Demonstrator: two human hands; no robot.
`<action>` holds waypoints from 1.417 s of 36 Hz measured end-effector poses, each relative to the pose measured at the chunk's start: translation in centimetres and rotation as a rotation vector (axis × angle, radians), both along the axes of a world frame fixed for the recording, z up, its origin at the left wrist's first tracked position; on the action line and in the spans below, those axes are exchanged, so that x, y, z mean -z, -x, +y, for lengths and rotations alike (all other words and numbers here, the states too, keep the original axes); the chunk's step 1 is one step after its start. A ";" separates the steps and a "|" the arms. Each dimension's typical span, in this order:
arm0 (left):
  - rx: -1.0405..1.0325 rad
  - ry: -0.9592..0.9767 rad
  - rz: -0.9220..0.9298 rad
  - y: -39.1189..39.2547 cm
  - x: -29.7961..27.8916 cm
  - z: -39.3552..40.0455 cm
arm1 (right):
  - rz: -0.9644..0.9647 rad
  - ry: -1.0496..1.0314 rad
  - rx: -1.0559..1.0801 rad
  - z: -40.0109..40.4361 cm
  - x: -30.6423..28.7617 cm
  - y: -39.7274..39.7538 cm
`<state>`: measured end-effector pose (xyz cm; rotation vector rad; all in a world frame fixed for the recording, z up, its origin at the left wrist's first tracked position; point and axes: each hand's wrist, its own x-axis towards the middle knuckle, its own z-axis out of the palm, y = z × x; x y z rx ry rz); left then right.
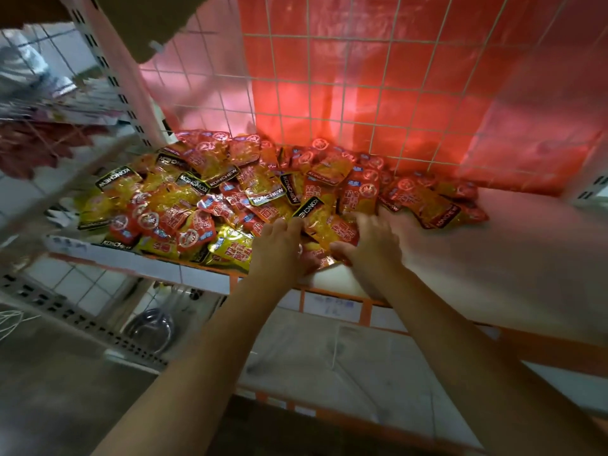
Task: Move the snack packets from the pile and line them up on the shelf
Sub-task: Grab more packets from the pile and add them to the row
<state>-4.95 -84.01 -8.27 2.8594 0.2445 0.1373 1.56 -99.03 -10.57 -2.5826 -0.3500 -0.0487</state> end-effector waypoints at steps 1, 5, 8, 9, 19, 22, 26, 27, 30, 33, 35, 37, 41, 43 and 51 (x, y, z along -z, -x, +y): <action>-0.005 -0.004 0.012 -0.1 -0.1 0.1 | 0.010 0.022 0.020 -0.1 -0.1 0.0; -0.009 0.009 0.043 -0.2 -0.3 0.1 | 0.020 0.019 0.086 -1.0 -0.2 0.2; 0.011 0.129 0.031 -0.1 -0.4 0.2 | 0.055 -0.070 0.119 -1.5 -0.4 0.4; 0.011 0.188 0.045 0.0 -0.4 0.2 | 0.068 -0.095 0.123 -1.6 -0.6 0.6; -0.041 0.581 -0.093 0.7 -1.2 0.5 | 0.181 -0.530 0.171 -3.7 -2.4 1.7; -0.027 0.637 -0.134 0.6 -1.5 0.4 | 0.256 -0.664 0.199 -4.5 -2.9 2.1; -0.014 0.700 -0.193 0.4 -2.2 -0.6 | 0.315 -0.786 0.228 -5.7 -3.7 2.5; -0.017 0.711 -0.209 0.4 -2.4 -0.9 | 0.319 -0.804 0.244 -6.0 -3.8 2.5; 0.001 0.765 -0.231 0.4 -3.0 -1.8 | 0.312 -0.842 0.252 -6.9 -4.0 2.4; -0.011 0.883 -0.223 0.3 -3.7 -2.5 | 0.293 -0.838 0.202 -7.9 -4.6 2.5; -0.012 0.941 -0.215 0.3 -4.2 -3.2 | 0.313 -0.899 0.173 -8.5 -5.1 2.8; 0.007 0.961 -0.204 0.2 -4.7 -4.0 | 0.331 -0.957 0.150 -9.2 -5.2 3.0; 0.074 0.936 -0.180 0.3 -5.2 -6.0 | 0.296 -0.987 0.110 -11.0 -5.2 3.2; 0.085 0.977 -0.170 0.3 -5.2 -7.1 | 0.291 -0.987 0.103 -12.1 -5.3 3.1; 0.085 1.110 -0.144 0.2 -5.1 -11.6 | 0.317 -1.012 0.062 -17.3 -6.1 3.1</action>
